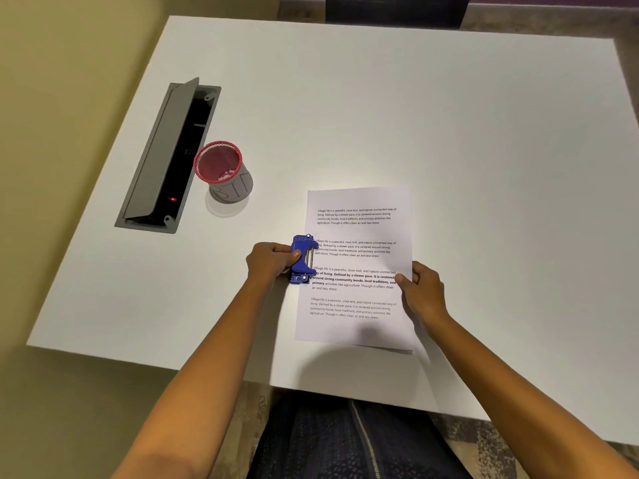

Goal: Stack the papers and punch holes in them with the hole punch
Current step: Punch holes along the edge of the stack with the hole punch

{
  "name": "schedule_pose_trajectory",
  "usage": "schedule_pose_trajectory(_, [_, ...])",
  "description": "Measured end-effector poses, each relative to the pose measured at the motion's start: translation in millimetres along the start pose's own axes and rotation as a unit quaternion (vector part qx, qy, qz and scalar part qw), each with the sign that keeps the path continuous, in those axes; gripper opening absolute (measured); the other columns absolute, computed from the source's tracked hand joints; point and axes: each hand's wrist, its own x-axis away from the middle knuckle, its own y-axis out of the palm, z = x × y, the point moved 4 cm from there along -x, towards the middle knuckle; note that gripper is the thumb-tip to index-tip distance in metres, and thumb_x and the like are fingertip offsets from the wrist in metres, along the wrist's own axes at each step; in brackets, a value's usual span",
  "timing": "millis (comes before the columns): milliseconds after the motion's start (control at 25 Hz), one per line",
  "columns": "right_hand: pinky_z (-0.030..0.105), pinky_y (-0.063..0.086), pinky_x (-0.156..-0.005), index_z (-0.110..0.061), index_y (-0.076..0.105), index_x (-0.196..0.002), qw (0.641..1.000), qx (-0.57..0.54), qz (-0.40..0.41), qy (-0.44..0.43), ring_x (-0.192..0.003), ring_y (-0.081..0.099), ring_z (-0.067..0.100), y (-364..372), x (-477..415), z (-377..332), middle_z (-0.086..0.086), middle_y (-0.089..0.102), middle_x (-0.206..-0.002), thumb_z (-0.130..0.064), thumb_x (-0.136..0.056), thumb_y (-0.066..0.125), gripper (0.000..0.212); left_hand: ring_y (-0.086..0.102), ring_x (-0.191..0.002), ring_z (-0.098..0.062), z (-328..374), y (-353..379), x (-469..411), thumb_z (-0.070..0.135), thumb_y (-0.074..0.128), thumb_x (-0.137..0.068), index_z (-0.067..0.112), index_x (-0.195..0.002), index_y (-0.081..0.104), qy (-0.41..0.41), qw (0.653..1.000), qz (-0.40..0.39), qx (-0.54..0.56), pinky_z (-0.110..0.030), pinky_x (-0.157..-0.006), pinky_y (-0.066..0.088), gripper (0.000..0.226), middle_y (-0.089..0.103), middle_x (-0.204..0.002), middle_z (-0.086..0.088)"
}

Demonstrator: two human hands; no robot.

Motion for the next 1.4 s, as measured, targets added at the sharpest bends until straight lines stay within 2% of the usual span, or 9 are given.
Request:
schedule_pose_trajectory(280, [0.015, 0.04, -0.063, -0.01, 0.064, -0.114, 1.0, -0.003, 0.001, 0.004, -0.084, 0.059, 0.016, 0.7, 1.0, -0.4, 0.005, 0.07, -0.113, -0.011, -0.09, 0.058, 0.024, 0.069, -0.086, -0.03, -3.0, -0.7, 0.0, 0.012, 0.079, -0.077, 0.003, -0.09, 0.071, -0.022, 1.0, 0.011, 0.004, -0.035, -0.091, 0.056, 0.017, 0.072, -0.093, -0.017])
schedule_pose_trajectory(320, [0.014, 0.04, -0.062, -0.01, 0.064, -0.113, 1.0, -0.001, 0.001, 0.004, -0.084, 0.059, 0.016, 0.6, 0.7, -0.5, 0.005, 0.07, -0.113, -0.01, -0.09, 0.058, 0.024, 0.068, -0.08, -0.027, -3.0, -0.8, -0.8, 0.012, 0.08, -0.076, 0.004, -0.09, 0.072, -0.023, 1.0, 0.016, 0.002, -0.028, -0.084, 0.058, 0.018, 0.071, -0.087, -0.015])
schedule_pose_trajectory(400, [0.011, 0.038, -0.06, -0.01, 0.064, -0.112, 1.0, 0.004, 0.004, 0.002, -0.083, 0.059, 0.016, 0.2, 0.3, -0.7, 0.006, 0.07, -0.112, -0.01, -0.09, 0.058, 0.023, 0.063, -0.064, -0.018, -2.3, -1.5, -1.1, 0.014, 0.08, -0.076, 0.008, -0.083, 0.07, -0.027, 0.999, 0.031, -0.006, -0.01, -0.056, 0.053, 0.013, 0.067, -0.071, -0.004])
schedule_pose_trajectory(480, [0.017, 0.04, -0.065, -0.009, 0.064, -0.113, 1.0, 0.003, 0.003, 0.002, -0.084, 0.059, 0.016, 0.5, 0.3, -0.7, 0.007, 0.07, -0.113, -0.009, -0.09, 0.058, 0.024, 0.059, -0.061, -0.016, -1.0, -2.2, -0.8, 0.014, 0.079, -0.076, 0.011, -0.074, 0.068, -0.027, 0.998, 0.045, -0.025, -0.01, -0.046, 0.046, 0.012, 0.06, -0.063, 0.002])
schedule_pose_trajectory(640, [0.025, 0.042, -0.077, -0.01, 0.064, -0.114, 1.0, -0.002, 0.0, 0.007, -0.085, 0.059, 0.016, 1.8, -0.5, 0.7, 0.007, 0.07, -0.115, -0.01, -0.09, 0.059, 0.024, 0.055, -0.072, -0.024, 3.1, -1.1, -5.3, 0.013, 0.077, -0.076, 0.008, -0.069, 0.061, -0.016, 0.993, 0.065, -0.1, -0.026, -0.065, 0.044, 0.018, 0.058, -0.066, -0.007])
schedule_pose_trajectory(920, [0.026, 0.045, -0.076, -0.01, 0.062, -0.117, 1.0, -0.007, 0.001, 0.013, -0.084, 0.059, 0.016, 3.0, -1.5, 2.6, 0.007, 0.069, -0.117, -0.011, -0.091, 0.058, 0.027, 0.056, -0.074, -0.025, 5.0, 0.6, -12.0, 0.012, 0.078, -0.075, 0.002, -0.076, 0.067, -0.011, 0.988, 0.084, -0.133, -0.024, -0.054, 0.039, 0.015, 0.057, -0.061, -0.002])
schedule_pose_trajectory(1080, [0.024, 0.046, -0.076, -0.009, 0.062, -0.117, 1.0, 0.0, 0.004, 0.011, -0.085, 0.059, 0.017, 3.3, -1.5, 3.0, 0.008, 0.068, -0.118, -0.012, -0.092, 0.058, 0.026, 0.061, -0.08, -0.028, 5.7, 1.2, -15.7, 0.01, 0.075, -0.077, -0.005, -0.096, 0.072, -0.023, 0.985, 0.102, -0.137, -0.028, -0.067, 0.044, 0.024, 0.069, -0.086, -0.014])
schedule_pose_trajectory(1200, [0.02, 0.045, -0.072, -0.008, 0.062, -0.116, 1.0, 0.003, 0.008, 0.005, -0.085, 0.059, 0.016, 3.6, -0.8, 3.4, 0.008, 0.068, -0.118, -0.011, -0.092, 0.058, 0.025, 0.062, -0.08, -0.026, 4.7, 1.7, -16.1, 0.008, 0.075, -0.076, -0.004, -0.097, 0.073, -0.02, 0.986, 0.098, -0.133, -0.028, -0.068, 0.045, 0.024, 0.067, -0.08, -0.01])
schedule_pose_trajectory(1400, [0.024, 0.048, -0.077, -0.009, 0.061, -0.118, 1.0, -0.001, 0.009, 0.012, -0.086, 0.059, 0.017, 4.0, -0.3, 4.2, 0.008, 0.068, -0.119, -0.011, -0.092, 0.057, 0.025, 0.068, -0.094, -0.032, 4.8, 2.0, -16.9, 0.004, 0.068, -0.08, -0.006, -0.102, 0.07, -0.023, 0.985, 0.115, -0.13, -0.034, -0.079, 0.054, 0.024, 0.071, -0.105, -0.018])
